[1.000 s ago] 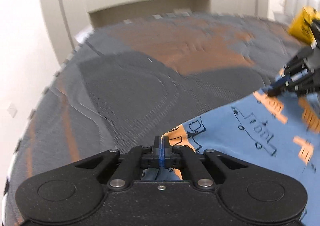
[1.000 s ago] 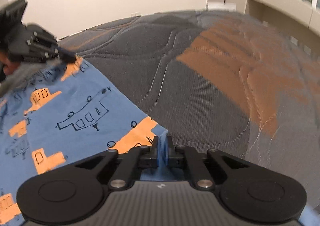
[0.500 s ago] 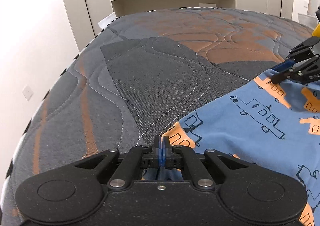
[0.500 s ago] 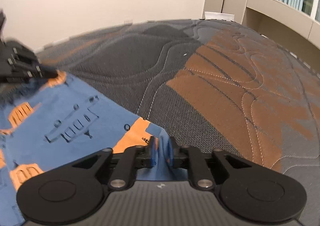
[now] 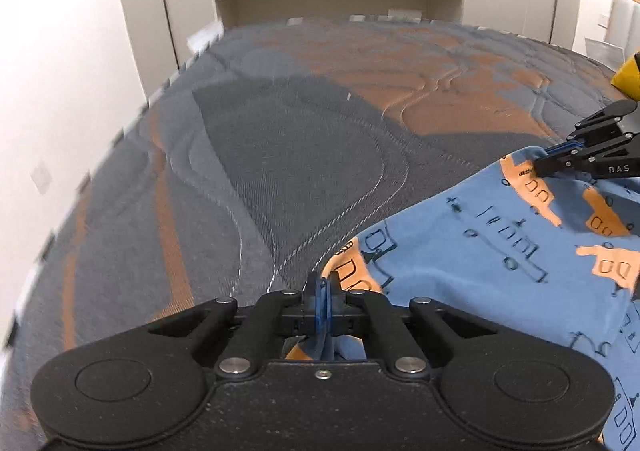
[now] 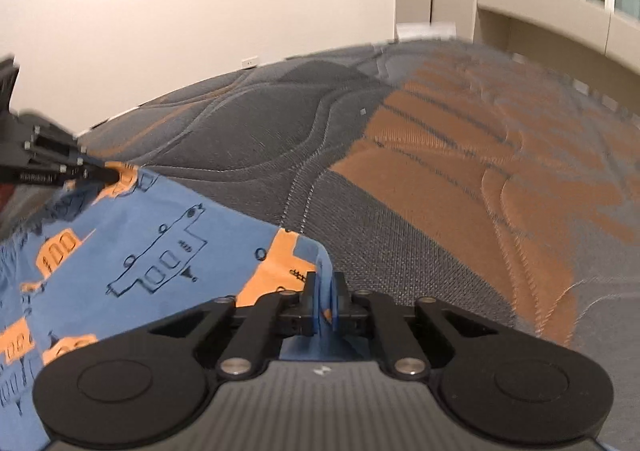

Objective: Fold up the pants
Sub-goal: 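Lift the hem with both grippers and fold it over toward the waistband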

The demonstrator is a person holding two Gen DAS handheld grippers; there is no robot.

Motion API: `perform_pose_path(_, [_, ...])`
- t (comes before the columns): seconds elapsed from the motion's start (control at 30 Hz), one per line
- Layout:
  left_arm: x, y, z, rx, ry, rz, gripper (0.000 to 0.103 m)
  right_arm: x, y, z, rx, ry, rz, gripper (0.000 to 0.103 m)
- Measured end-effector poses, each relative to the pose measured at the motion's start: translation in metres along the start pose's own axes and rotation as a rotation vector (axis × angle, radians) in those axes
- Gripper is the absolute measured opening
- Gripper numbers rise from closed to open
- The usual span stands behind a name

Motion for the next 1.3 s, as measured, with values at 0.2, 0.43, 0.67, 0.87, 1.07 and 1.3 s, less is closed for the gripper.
perform_pose_path(0.2, [0.009, -0.021, -0.068, -0.032, -0.21, 0.028, 0.001, 0.013, 0.038, -0.079, 0.111, -0.174, -0.052, 0.004])
perform_pose_path(0.43, [0.072, -0.056, -0.162, 0.013, -0.432, 0.14, 0.001, 0.075, 0.121, -0.189, 0.207, -0.357, -0.152, 0.003])
perform_pose_path(0.67, [0.145, -0.088, -0.205, 0.021, -0.452, 0.231, 0.001, 0.143, 0.213, -0.228, 0.274, -0.332, -0.286, 0.003])
perform_pose_path(0.87, [0.19, -0.096, -0.207, 0.029, -0.395, 0.247, 0.001, 0.186, 0.256, -0.213, 0.339, -0.246, -0.34, 0.003])
perform_pose_path(1.07, [0.205, -0.099, -0.211, 0.02, -0.392, 0.247, 0.001, 0.202, 0.272, -0.19, 0.378, -0.203, -0.4, 0.003])
perform_pose_path(1.3, [0.209, -0.103, -0.215, 0.018, -0.387, 0.278, 0.001, 0.204, 0.273, -0.192, 0.401, -0.238, -0.409, 0.003])
Point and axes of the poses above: each gripper's, at about its wrist camera, not at the fingertips, and z roughly the way its jaws point, y to its left, x to its underside, the point moved 2 cm from there along z, roughly the way its jaws point, and after that the axes turned 4 degrees about -y, right-handed, at the moved point
